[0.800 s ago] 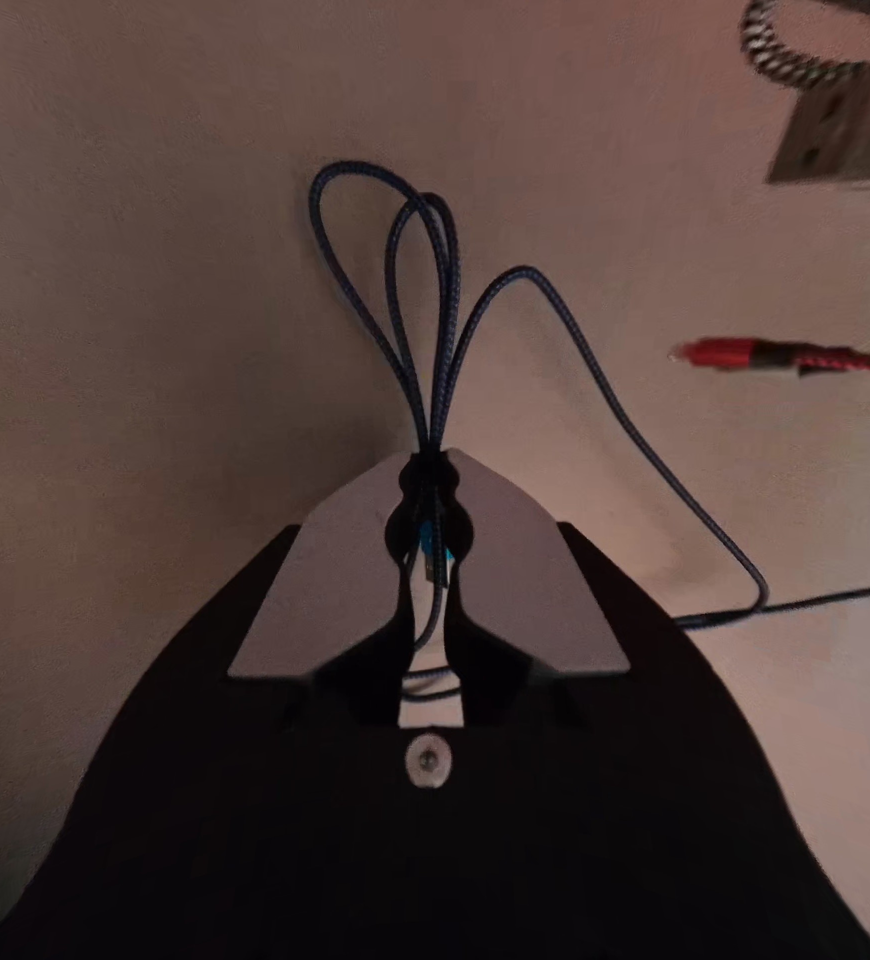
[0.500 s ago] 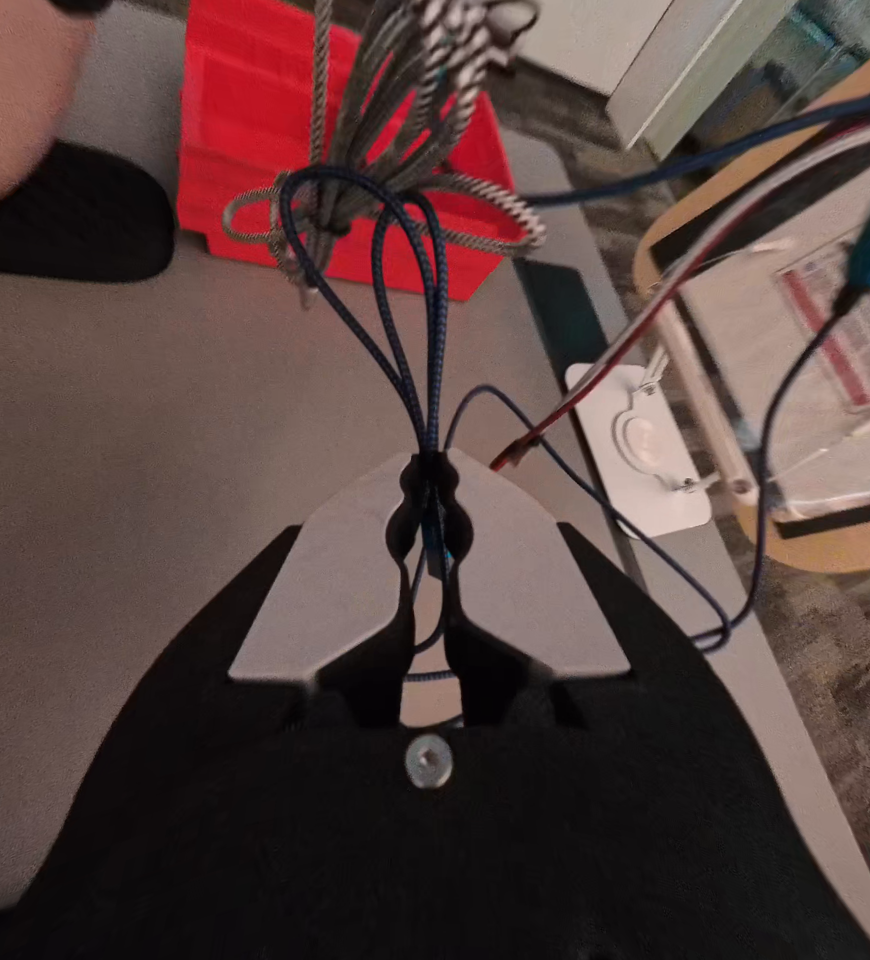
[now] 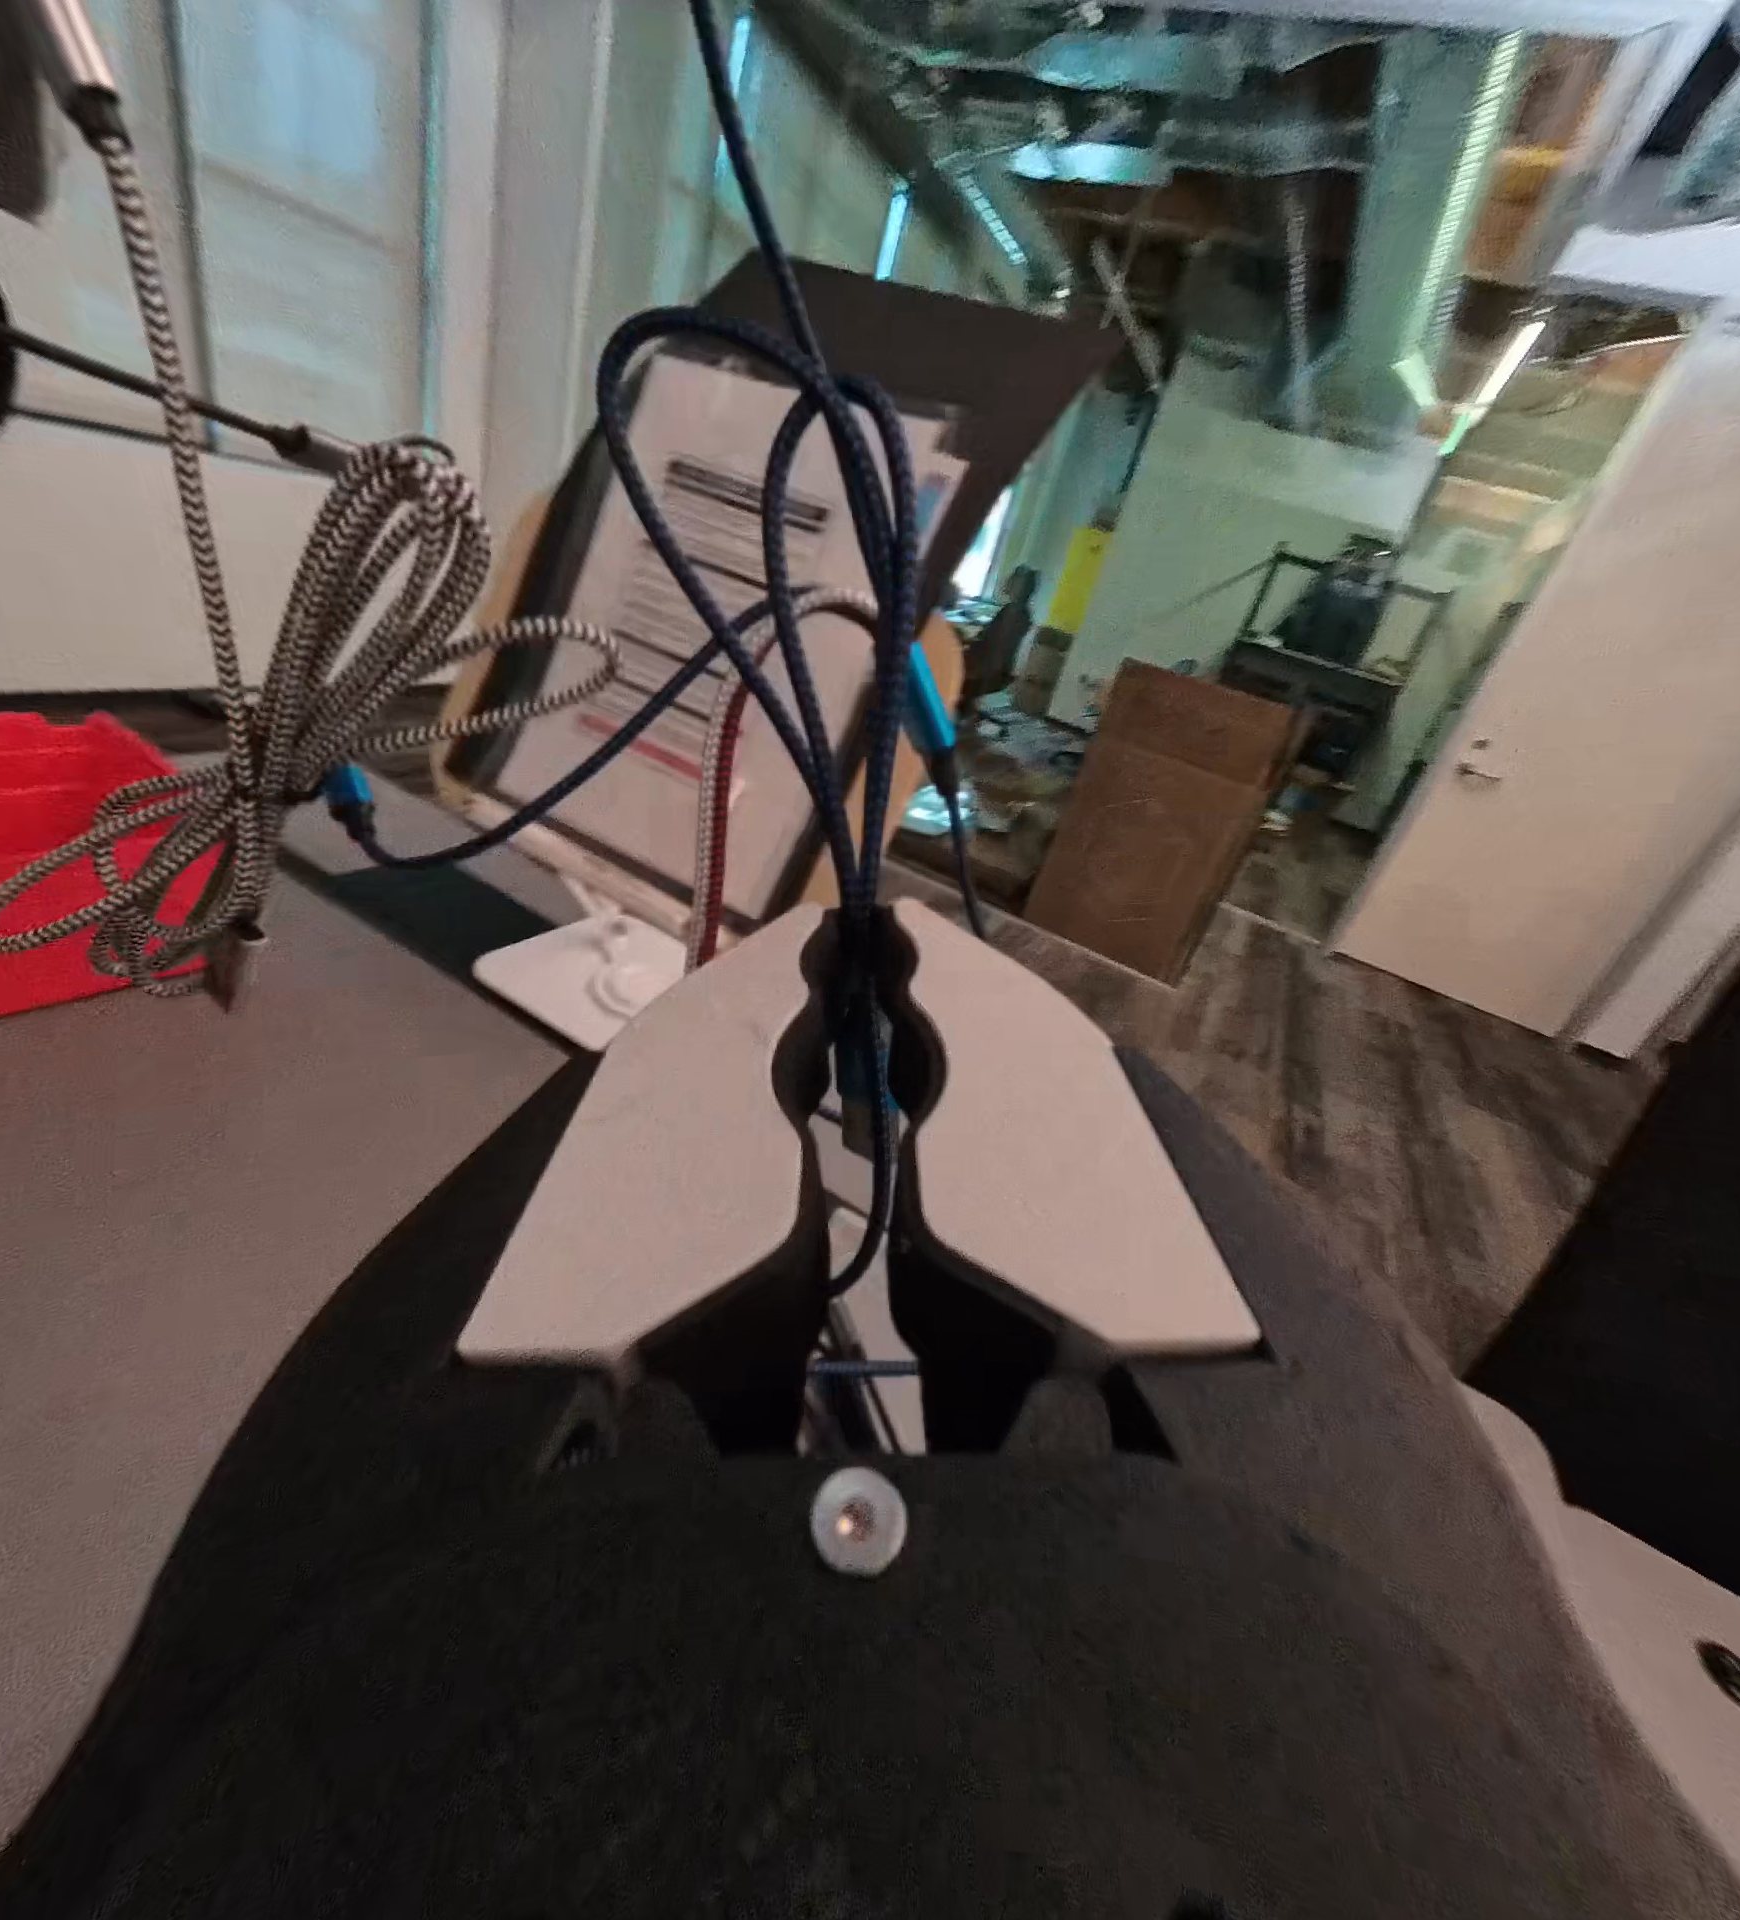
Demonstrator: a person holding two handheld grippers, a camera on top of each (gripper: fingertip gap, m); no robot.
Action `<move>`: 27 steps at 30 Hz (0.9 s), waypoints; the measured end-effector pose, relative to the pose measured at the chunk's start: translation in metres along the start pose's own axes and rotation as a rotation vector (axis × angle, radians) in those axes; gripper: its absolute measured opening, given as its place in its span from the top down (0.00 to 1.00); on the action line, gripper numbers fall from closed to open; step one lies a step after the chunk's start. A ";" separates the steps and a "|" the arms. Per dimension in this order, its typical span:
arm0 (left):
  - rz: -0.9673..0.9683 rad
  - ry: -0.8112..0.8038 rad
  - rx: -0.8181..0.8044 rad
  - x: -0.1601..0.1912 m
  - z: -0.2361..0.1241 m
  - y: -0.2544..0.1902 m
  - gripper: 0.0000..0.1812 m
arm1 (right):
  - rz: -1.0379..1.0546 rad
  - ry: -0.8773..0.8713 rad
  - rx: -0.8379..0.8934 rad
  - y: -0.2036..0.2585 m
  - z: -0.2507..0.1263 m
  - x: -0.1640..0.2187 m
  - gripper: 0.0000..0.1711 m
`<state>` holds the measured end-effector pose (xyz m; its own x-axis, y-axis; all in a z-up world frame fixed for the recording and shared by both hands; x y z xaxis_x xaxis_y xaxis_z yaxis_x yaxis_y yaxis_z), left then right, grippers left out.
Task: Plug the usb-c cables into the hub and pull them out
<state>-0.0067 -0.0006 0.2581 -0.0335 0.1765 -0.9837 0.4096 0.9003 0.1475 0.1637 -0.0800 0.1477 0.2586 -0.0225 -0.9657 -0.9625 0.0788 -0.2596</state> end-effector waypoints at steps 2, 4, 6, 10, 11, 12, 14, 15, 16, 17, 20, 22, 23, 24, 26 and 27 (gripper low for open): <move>0.077 0.025 -0.014 -0.016 0.030 0.002 0.95 | 0.011 -0.005 0.063 -0.023 -0.003 0.012 0.96; 0.170 0.072 -0.049 -0.024 0.063 0.004 0.96 | 0.031 0.026 0.123 -0.039 0.001 0.030 0.96; 0.222 0.147 -0.063 -0.019 0.097 0.007 0.95 | 0.059 0.056 0.151 -0.051 0.009 0.050 0.96; 0.192 0.259 -0.057 0.011 0.154 0.015 0.96 | 0.190 0.212 0.060 -0.053 0.030 0.103 0.96; 0.179 0.284 -0.058 0.021 0.165 0.017 0.95 | 0.191 0.266 0.058 -0.054 0.031 0.117 0.96; 0.158 0.308 -0.057 0.033 0.174 0.020 0.95 | 0.189 0.344 0.041 -0.052 0.032 0.132 0.96; 0.102 0.345 -0.052 0.057 0.189 0.025 0.95 | 0.189 0.490 -0.040 -0.046 0.028 0.155 0.96; 0.073 0.354 -0.053 0.069 0.194 0.027 0.95 | 0.186 0.540 -0.087 -0.041 0.024 0.164 0.96; 0.043 0.364 -0.052 0.080 0.199 0.029 0.95 | 0.184 0.578 -0.123 -0.037 0.021 0.170 0.96; 0.015 0.383 -0.052 0.093 0.204 0.032 0.95 | 0.187 0.624 -0.153 -0.033 0.017 0.176 0.95; -0.040 0.464 -0.044 0.130 0.214 0.035 0.95 | 0.162 0.751 -0.178 -0.029 0.003 0.185 0.90; -0.032 0.507 -0.036 0.149 0.218 0.036 0.95 | 0.153 0.780 -0.175 -0.029 -0.006 0.185 0.87; -0.022 0.528 -0.035 0.156 0.220 0.036 0.95 | 0.148 0.786 -0.157 -0.033 -0.011 0.183 0.87; -0.021 0.549 -0.030 0.162 0.222 0.035 0.95 | 0.144 0.780 -0.132 -0.038 -0.018 0.181 0.87; -0.023 0.581 -0.013 0.172 0.227 0.033 0.95 | 0.176 0.726 -0.116 -0.047 -0.032 0.170 0.87; -0.027 0.596 -0.003 0.177 0.229 0.031 0.95 | 0.210 0.685 -0.112 -0.051 -0.039 0.165 0.86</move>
<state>0.2089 -0.0329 0.0653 -0.5505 0.3455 -0.7600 0.3986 0.9087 0.1244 0.2524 -0.1265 0.0021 -0.0065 -0.6403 -0.7681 -0.9983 0.0480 -0.0316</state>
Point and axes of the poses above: each gripper's, where its closed fingertips meet, z out along the fingers, x out of its underside, y = z × x across the jaws, the point moved 2 cm from there along -z, back along the fingers, and after that the axes turned 6 degrees about y, right-handed, at the moved point
